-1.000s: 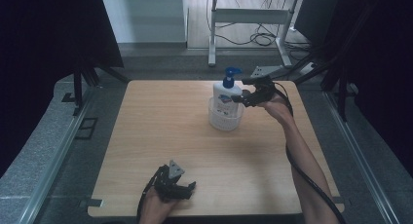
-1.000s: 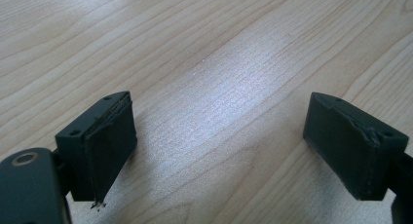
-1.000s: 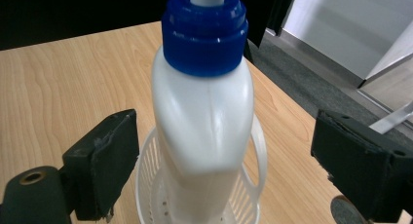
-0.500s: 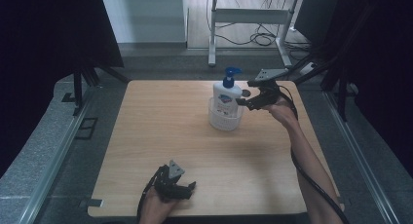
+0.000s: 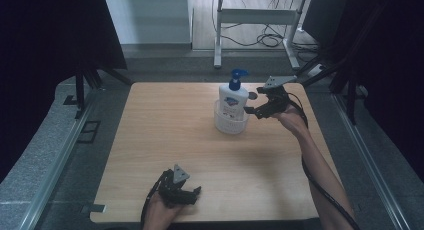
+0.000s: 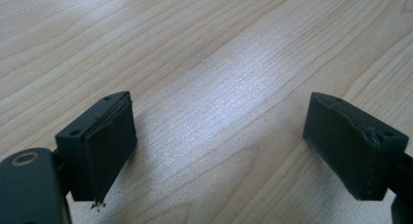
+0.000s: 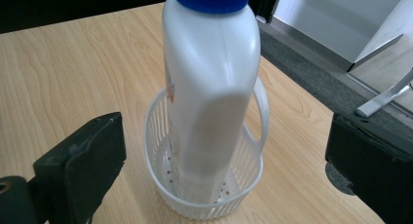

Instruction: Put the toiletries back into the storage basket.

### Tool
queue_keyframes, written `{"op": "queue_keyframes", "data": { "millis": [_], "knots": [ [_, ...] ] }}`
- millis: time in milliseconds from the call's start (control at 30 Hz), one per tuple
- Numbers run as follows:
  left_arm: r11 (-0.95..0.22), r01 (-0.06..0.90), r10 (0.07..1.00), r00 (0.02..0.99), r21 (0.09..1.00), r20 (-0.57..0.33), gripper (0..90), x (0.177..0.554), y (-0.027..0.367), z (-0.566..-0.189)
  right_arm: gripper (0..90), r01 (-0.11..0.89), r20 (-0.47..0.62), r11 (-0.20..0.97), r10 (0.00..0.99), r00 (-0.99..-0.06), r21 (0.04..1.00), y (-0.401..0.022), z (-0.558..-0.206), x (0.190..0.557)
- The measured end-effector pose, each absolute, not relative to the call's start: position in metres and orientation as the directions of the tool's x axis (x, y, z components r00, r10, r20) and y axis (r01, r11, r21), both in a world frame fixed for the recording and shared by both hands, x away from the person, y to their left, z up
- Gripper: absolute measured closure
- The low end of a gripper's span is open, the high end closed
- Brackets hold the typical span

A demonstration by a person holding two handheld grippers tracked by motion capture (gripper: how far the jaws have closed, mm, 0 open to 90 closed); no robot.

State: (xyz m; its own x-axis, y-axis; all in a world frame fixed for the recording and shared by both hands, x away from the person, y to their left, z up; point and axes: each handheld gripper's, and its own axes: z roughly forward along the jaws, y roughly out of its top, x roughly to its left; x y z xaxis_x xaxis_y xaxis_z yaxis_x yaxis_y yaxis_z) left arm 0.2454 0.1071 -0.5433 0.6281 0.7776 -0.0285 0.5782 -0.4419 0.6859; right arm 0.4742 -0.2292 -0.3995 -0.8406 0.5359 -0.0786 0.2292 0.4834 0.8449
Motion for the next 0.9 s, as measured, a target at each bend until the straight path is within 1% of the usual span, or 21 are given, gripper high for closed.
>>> {"op": "queue_keyframes", "data": {
  "millis": [900],
  "knots": [
    [-0.44,0.579,0.779,0.627,0.686,-0.029,11.6,0.245,0.107,-0.543,0.0,0.251,-0.081,0.484,0.566,-0.821,0.838,-0.237,-0.409,0.441]
  ]
}}
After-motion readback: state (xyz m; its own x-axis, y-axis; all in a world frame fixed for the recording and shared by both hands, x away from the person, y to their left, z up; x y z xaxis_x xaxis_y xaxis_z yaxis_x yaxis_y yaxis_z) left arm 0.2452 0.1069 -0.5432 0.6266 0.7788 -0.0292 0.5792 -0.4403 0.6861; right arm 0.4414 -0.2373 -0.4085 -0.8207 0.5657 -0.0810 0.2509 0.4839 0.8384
